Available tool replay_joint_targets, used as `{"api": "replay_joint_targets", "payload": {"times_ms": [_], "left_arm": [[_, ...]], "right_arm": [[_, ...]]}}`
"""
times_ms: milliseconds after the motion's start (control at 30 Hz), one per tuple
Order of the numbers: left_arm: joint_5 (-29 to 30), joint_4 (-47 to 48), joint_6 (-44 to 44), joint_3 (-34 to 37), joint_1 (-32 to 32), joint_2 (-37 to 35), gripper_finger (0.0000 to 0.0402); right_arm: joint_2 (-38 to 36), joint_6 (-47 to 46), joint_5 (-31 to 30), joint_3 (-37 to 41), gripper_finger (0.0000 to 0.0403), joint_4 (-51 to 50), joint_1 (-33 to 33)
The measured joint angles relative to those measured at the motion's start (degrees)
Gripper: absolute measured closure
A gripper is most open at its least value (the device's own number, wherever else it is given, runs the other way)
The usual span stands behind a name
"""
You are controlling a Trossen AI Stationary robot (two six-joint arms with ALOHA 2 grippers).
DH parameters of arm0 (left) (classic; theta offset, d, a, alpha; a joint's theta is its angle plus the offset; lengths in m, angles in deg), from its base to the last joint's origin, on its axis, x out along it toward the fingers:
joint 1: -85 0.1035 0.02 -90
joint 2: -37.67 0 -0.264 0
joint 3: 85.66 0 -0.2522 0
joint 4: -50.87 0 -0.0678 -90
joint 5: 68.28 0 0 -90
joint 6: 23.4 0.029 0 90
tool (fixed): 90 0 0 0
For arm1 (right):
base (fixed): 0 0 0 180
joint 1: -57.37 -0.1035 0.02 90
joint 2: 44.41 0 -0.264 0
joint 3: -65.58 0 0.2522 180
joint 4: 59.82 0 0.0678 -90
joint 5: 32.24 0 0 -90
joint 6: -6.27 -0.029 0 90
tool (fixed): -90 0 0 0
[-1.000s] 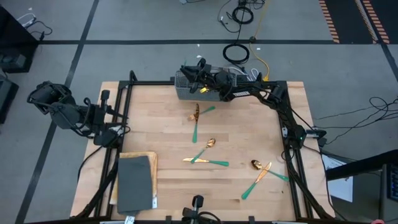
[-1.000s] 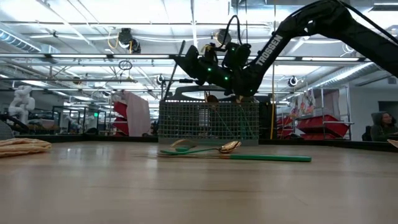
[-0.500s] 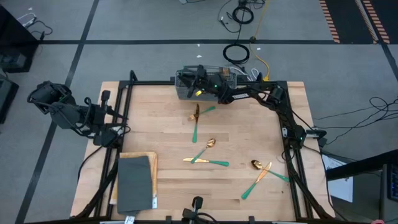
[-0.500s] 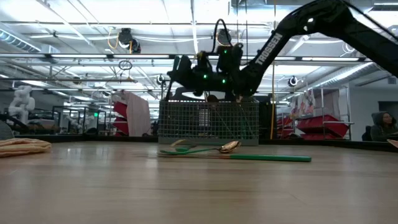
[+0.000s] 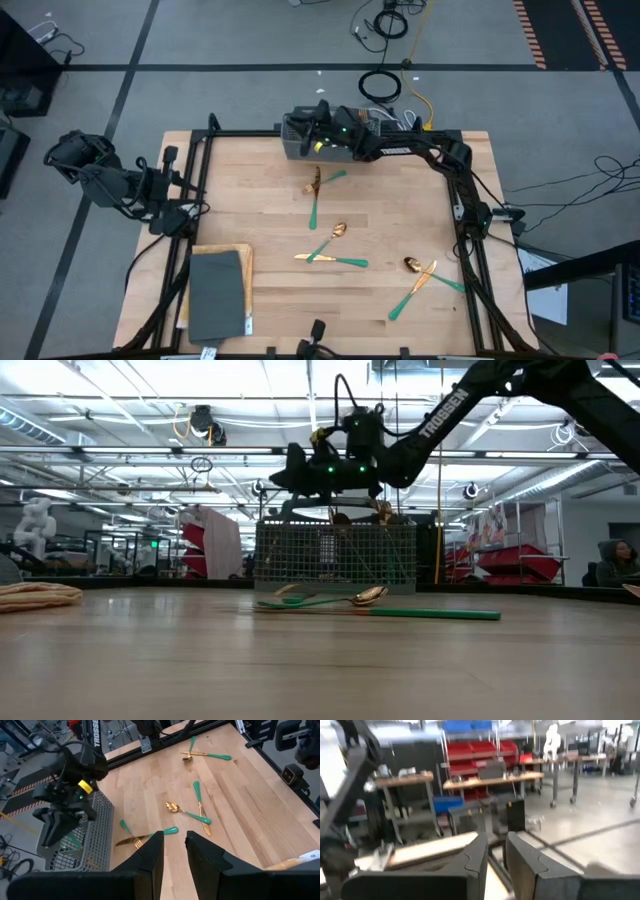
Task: Sort silverware
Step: Put the green knife into the gray silverware holder, then put the green spoon into the gray silverware holder
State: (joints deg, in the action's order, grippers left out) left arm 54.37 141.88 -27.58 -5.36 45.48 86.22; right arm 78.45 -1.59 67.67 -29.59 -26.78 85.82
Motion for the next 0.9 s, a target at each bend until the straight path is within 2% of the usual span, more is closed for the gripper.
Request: {"api": "replay_joint_targets", "payload": {"times_ms": [200, 400, 567, 767, 900], "left_arm": [[-0.03, -0.02, -0.01, 0.0, 0.0, 0.0, 0.0311], [-0.01, -0.04, -0.06, 0.0, 0.01, 0.0, 0.0311], [0.01, -0.29, -0.81, 0.0, -0.01, 0.0, 0.0311], [0.01, -0.69, -2.46, 1.23, -0.01, -0.02, 0.0311], [-0.44, -0.75, -3.46, 3.56, -0.01, 0.07, 0.0311]], "right_arm": [[-3.62, 2.99, -0.78, 0.04, 0.0341, -5.12, -0.26], [-11.16, 6.7, -1.14, 0.02, 0.0309, -13.62, -0.46], [-20.4, 12.45, -1.43, -0.07, 0.028, -33.58, -2.44], [-30.0, 18.0, -3.08, -0.07, 0.0273, -61.11, -9.34], [-31.89, 16.23, -9.4, -0.09, 0.0273, -80.59, -16.76]]}}
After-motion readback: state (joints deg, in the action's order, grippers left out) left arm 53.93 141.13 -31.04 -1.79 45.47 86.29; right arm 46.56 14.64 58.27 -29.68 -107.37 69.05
